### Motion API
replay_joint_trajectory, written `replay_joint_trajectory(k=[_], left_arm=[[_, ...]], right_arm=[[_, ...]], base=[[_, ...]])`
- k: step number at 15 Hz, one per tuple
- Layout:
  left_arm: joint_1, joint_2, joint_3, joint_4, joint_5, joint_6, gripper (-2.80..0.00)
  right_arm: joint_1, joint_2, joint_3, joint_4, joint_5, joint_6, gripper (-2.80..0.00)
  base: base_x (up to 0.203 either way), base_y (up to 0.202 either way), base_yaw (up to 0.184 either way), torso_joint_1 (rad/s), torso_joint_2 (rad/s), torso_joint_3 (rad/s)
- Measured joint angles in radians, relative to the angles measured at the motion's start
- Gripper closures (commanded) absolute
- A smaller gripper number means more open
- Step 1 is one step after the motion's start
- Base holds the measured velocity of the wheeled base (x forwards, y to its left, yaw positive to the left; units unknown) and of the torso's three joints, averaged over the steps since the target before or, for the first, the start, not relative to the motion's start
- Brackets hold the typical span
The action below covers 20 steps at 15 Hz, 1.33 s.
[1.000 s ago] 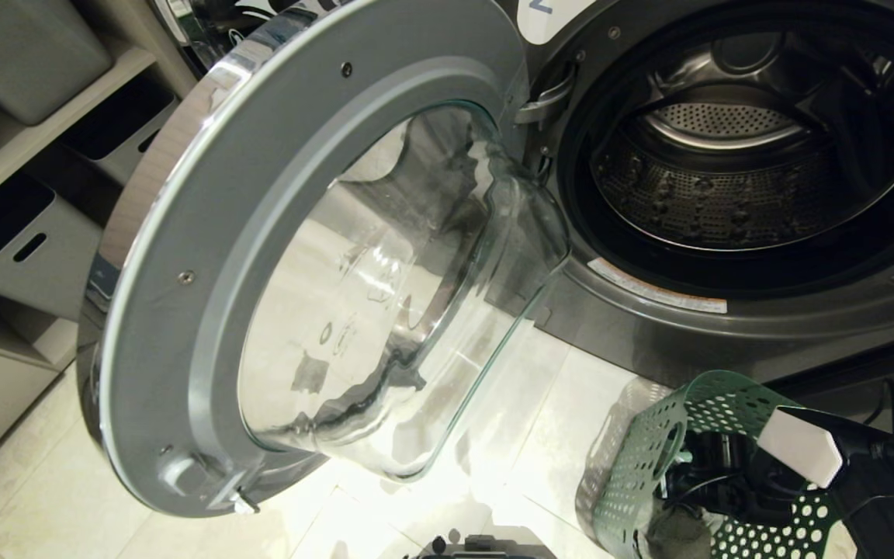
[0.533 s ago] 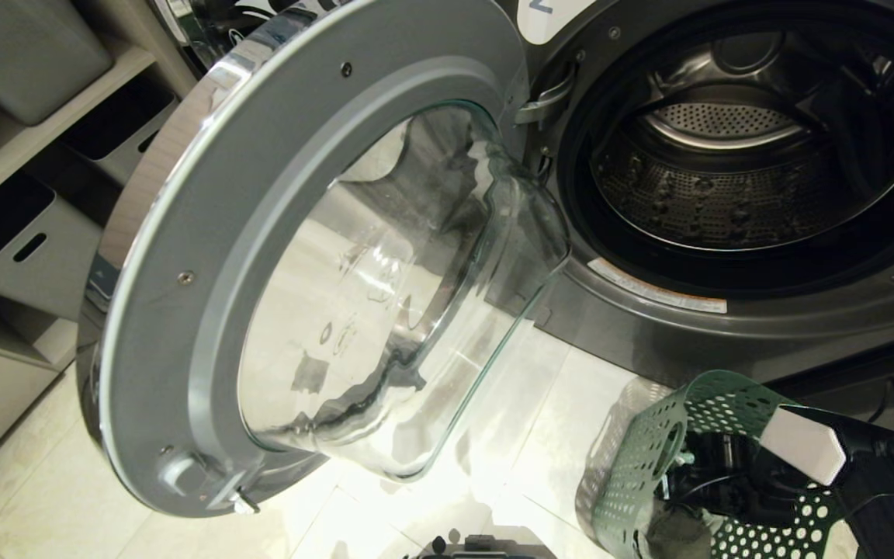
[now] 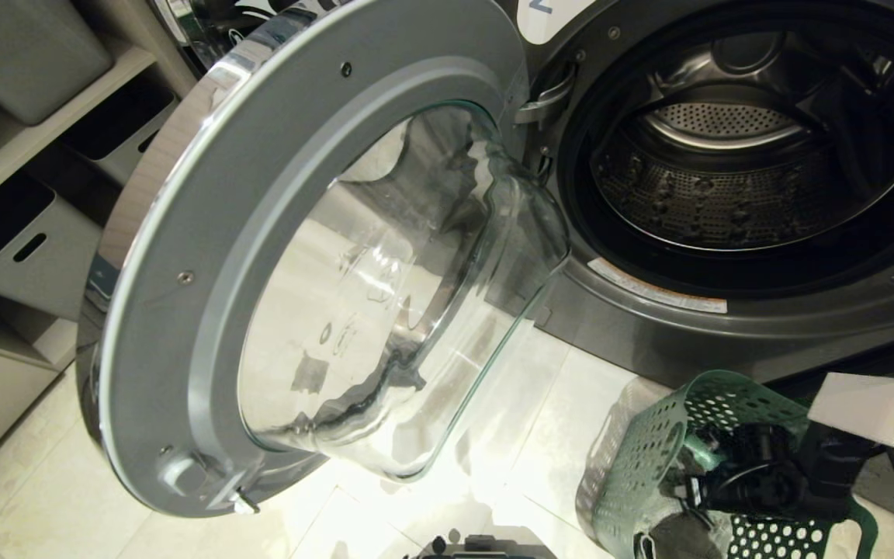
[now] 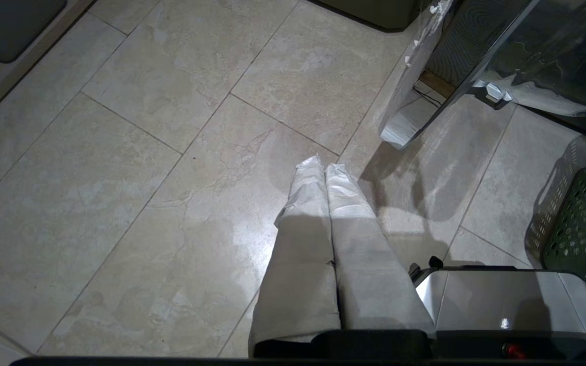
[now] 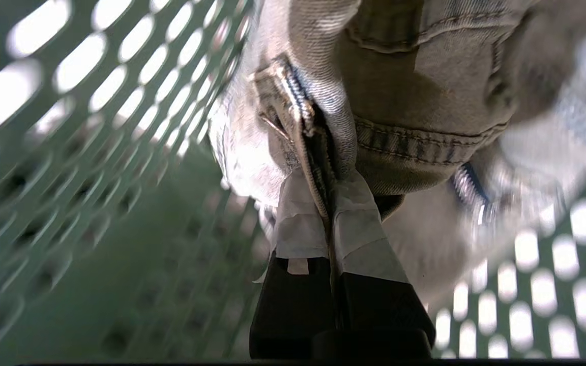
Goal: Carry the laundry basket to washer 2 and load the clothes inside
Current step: Place the clothes into the washing machine
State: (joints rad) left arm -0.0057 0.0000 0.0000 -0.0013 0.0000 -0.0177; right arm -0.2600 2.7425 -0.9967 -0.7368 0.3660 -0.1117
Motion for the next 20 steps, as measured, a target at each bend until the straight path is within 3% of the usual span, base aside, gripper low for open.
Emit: replay_joint_trajectory(k=[6,13,17,20], left_arm=[[0.0,0.0,0.0,0.0,0.0,0.0,0.0],[0.0,0.0,0.0,0.0,0.0,0.0,0.0],[0.0,0.0,0.0,0.0,0.0,0.0,0.0],[0.0,0.0,0.0,0.0,0.0,0.0,0.0]], right_arm=[[-0.025,-0.312,0.344,0.004,-0.013,-0.038,0.0],[-0.044,-0.721,0.607,0.007,-0.049,-0.192,0.0],[-0.043,-0.921,0.639,0.009,0.067,-0.329,0.0],[0.001,-1.046,0.617,-0.021,0.127,-0.375,0.0]], base=[[0.0,0.0,0.0,0.0,0.0,0.0],[0.0,0.0,0.0,0.0,0.0,0.0],[0.0,0.0,0.0,0.0,0.0,0.0],[0.0,0.0,0.0,0.0,0.0,0.0]])
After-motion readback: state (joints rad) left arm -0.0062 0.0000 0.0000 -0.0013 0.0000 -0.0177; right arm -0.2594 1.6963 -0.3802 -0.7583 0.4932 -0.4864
